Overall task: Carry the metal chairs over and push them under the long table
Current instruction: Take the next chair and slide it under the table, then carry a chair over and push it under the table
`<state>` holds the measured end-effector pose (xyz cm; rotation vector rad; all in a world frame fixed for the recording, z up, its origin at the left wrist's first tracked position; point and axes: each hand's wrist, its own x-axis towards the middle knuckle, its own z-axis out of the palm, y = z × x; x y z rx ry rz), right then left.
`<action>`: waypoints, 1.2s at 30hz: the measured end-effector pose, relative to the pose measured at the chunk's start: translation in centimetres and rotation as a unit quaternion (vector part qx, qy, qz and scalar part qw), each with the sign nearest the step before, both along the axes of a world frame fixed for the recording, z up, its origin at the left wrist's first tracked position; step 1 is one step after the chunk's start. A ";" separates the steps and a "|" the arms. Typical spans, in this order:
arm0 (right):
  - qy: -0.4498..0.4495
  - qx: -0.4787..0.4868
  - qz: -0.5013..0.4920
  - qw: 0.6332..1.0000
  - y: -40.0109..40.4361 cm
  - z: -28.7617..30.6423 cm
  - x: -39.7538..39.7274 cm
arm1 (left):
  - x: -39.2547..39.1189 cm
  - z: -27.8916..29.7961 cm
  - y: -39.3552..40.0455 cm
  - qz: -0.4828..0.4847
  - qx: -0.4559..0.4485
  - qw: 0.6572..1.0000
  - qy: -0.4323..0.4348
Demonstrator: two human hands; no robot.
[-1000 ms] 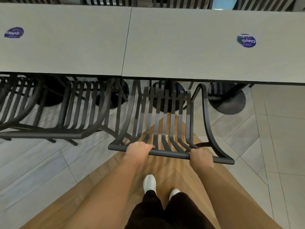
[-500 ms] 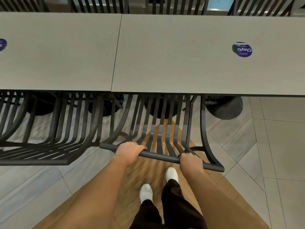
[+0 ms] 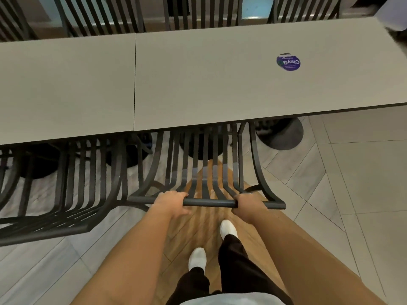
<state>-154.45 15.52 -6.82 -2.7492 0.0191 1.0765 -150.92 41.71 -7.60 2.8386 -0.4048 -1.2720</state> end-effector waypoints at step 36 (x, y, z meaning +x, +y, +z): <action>-0.068 -0.025 -0.549 0.833 -13.0 7.8 -54.0 | -37.8 8.7 -32.5 -0.499 -0.156 0.842 -0.135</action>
